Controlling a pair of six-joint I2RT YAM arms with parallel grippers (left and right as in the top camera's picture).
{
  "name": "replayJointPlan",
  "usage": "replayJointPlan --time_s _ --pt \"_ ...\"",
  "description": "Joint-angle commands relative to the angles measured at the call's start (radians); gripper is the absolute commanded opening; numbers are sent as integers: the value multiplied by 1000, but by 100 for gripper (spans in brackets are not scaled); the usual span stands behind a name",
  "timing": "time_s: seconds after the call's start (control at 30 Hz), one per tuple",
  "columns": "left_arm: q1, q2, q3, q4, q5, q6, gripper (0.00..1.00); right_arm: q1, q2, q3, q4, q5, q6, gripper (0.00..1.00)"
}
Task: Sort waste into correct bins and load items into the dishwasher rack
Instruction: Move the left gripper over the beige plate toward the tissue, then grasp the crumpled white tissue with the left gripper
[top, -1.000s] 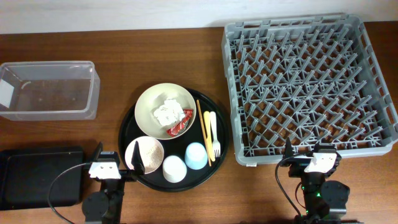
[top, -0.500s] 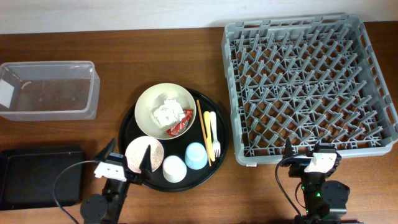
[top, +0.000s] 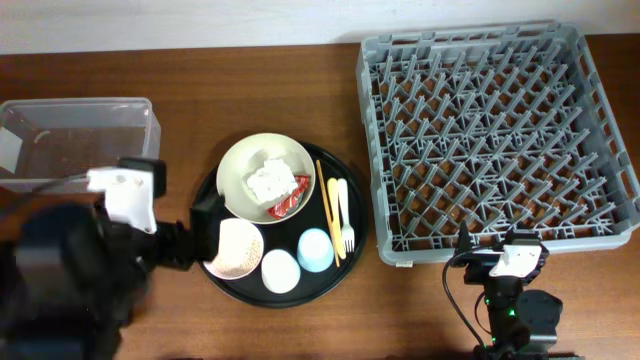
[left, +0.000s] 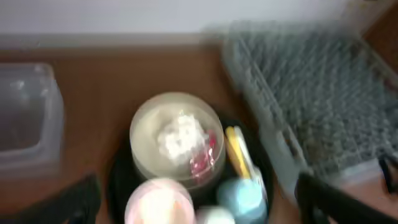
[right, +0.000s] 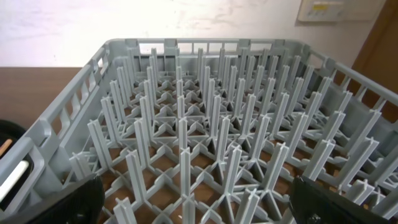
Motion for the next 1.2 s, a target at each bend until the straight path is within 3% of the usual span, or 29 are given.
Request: replayJointPlan --time_s 0.0,0.03,0.2,0.27,0.3,0.4,0.53,0.77,0.83,0.9,1.07,1.1,1.13,1.17 --pt "0 351 423 -245 63 8 99 5 -5 -8 -3 8 1 98" --pt "1 439 491 -256 129 8 99 5 -5 -8 -3 8 1 98" --pt "-10 647 496 -254 160 -10 97 5 -5 -8 -3 8 1 98" --pt "-58 688 496 -261 17 -130 82 5 -5 -8 -3 8 1 98" --pt "-112 712 496 -262 -94 -222 80 5 -5 -8 -3 8 1 98" --pt "-246 815 496 -261 -270 -347 81 5 -5 -8 -3 8 1 98" --pt "-316 1043 496 -230 -334 -441 81 5 -5 -8 -3 8 1 98" --pt "-317 1331 496 -101 -334 -440 81 5 -5 -8 -3 8 1 98" --pt "-319 1348 495 -87 -334 -440 80 5 -5 -8 -3 8 1 98" --pt "-322 1348 495 -87 -334 -440 69 5 -5 -8 -3 8 1 98" --pt "-351 1349 418 -12 -335 -440 69 5 -5 -8 -3 8 1 98" --pt "-351 1349 411 -9 -334 -440 59 5 -5 -8 -3 8 1 98" --pt "-351 1349 411 -9 -334 -440 40 5 -5 -8 -3 8 1 98" --pt "-351 1349 411 -10 -335 -439 30 5 -5 -8 -3 8 1 98"
